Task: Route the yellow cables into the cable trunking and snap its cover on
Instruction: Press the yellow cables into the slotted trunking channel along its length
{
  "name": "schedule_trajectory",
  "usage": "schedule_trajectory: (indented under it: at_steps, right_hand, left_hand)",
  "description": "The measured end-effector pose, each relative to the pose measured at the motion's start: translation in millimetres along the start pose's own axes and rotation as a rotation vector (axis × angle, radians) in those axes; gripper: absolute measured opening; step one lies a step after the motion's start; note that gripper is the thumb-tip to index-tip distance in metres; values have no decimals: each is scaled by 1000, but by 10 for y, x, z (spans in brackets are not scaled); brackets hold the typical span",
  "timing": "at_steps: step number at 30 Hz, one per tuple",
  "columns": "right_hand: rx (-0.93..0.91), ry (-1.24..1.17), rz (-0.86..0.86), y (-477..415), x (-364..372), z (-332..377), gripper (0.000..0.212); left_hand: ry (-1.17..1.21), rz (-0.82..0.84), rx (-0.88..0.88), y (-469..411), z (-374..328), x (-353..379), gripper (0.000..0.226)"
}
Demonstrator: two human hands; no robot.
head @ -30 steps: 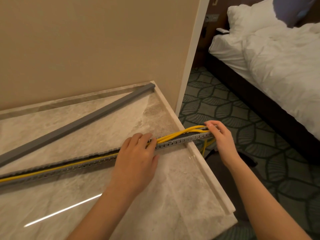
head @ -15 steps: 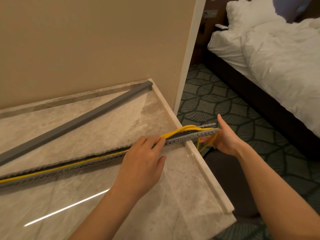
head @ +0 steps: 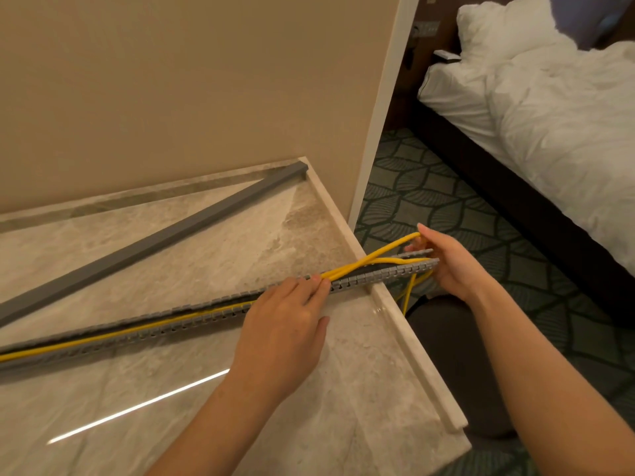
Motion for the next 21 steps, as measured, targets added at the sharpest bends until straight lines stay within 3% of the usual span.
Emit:
schedule_trajectory:
  at_steps: [6,10,17,21]
  right_hand:
    - [-393,-91,-79,149,-145,305,22]
    - [-469,-35,-205,286,-211,196,22]
    - [-426,75,-356,430,-166,-34,15]
    - [-635,301,-528,693,-57,175,12]
  left_hand:
    - [-24,2,-2,19,-6,8,46]
    - [-37,-4,-5,17,4,14,45]
    - [-8,0,3,2,-3,9,45]
    - [6,-12,4,6,6,-11,44]
Point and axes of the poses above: each hand's wrist, its own y-axis away from the middle knuckle, its own x-axis out of the palm, z = x × y, the point moved 5 cm from there along -y, towards the middle knuckle, and after that the axes turned 8 degrees about -z, right-handed, at the moved point
